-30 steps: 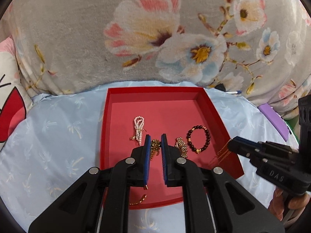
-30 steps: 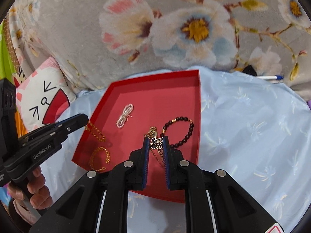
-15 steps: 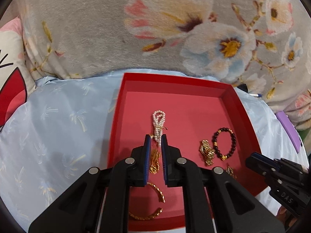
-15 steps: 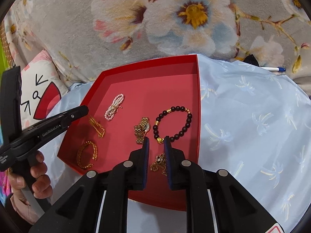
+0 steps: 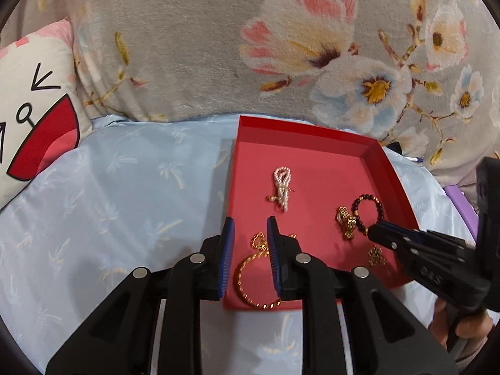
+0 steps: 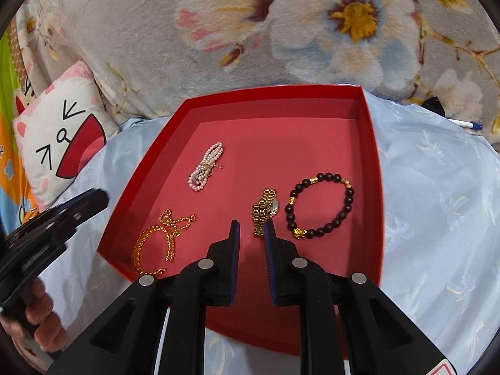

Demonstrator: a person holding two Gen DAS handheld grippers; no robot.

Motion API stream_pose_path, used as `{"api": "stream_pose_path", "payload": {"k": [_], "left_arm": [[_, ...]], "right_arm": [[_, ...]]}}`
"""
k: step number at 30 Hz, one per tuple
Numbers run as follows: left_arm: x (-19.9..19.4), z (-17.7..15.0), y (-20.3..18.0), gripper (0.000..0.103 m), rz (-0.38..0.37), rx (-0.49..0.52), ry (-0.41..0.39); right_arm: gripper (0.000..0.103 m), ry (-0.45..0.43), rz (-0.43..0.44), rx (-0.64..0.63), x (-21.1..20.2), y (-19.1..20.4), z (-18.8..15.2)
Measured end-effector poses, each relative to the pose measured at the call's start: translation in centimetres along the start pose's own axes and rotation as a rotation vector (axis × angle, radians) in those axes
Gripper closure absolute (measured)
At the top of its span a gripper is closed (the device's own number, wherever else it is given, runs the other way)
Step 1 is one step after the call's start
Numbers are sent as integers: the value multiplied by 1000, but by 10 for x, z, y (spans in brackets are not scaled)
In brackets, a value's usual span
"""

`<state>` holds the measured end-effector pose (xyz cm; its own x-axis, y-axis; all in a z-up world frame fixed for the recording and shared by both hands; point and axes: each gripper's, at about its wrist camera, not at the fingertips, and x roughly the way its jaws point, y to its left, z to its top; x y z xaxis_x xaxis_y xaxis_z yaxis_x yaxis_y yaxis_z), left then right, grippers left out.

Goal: Organize jewelry

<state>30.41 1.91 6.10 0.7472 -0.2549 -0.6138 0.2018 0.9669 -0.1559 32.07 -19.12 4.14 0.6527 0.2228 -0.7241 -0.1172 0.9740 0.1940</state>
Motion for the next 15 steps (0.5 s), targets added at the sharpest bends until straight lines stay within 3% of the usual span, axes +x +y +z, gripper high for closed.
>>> {"api": "stream_pose_path", "payload": {"k": [11, 15], "left_arm": [[-2, -5, 4, 83, -4, -7, 8], [-3, -5, 7, 83, -2, -18, 6]], "right_arm": [[86, 43, -35, 8, 31, -2, 3], [102, 29, -22, 20, 29, -4, 3]]}}
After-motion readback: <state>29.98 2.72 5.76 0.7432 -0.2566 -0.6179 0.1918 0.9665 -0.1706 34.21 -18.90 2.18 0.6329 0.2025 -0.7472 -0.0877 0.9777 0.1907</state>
